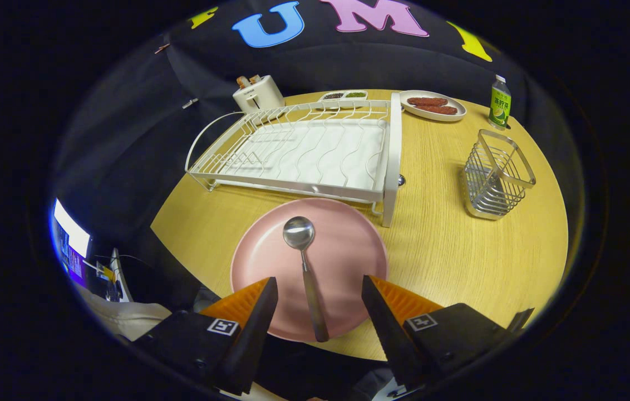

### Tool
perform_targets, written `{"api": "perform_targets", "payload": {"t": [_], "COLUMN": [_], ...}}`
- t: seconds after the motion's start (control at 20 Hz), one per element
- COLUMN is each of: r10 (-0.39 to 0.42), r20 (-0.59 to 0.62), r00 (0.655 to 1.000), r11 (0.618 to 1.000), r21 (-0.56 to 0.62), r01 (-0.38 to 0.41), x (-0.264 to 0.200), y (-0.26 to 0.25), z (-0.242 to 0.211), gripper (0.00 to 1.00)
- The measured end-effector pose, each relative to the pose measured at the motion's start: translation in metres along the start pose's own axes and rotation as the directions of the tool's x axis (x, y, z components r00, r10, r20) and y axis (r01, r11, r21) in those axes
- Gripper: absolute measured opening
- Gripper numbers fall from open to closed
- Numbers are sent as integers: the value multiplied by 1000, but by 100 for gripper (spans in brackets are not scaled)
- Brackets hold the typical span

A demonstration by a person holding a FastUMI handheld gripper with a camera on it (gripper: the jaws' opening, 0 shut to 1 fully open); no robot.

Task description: Take the plate from the dish rack, then take the spoon from the basket and place it into the plate.

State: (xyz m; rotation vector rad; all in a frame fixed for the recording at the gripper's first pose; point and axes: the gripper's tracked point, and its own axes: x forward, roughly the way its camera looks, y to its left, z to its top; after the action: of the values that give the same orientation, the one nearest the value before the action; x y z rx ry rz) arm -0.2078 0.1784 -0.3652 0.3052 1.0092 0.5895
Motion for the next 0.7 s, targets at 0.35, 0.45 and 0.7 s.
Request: {"api": "perform_targets", "payload": {"t": [0.35,0.45,0.7], "r10": [-4,-25,-79], "r20": [162,249,438], "r00": [987,968,896], "r11": [1000,999,994], "r21": [-14,-30,-39], "r01": [6,33,107], "x": [-46,-69,-141], "y": [7,1,-21], "z": [63,98,179], "gripper": [99,99,99]}}
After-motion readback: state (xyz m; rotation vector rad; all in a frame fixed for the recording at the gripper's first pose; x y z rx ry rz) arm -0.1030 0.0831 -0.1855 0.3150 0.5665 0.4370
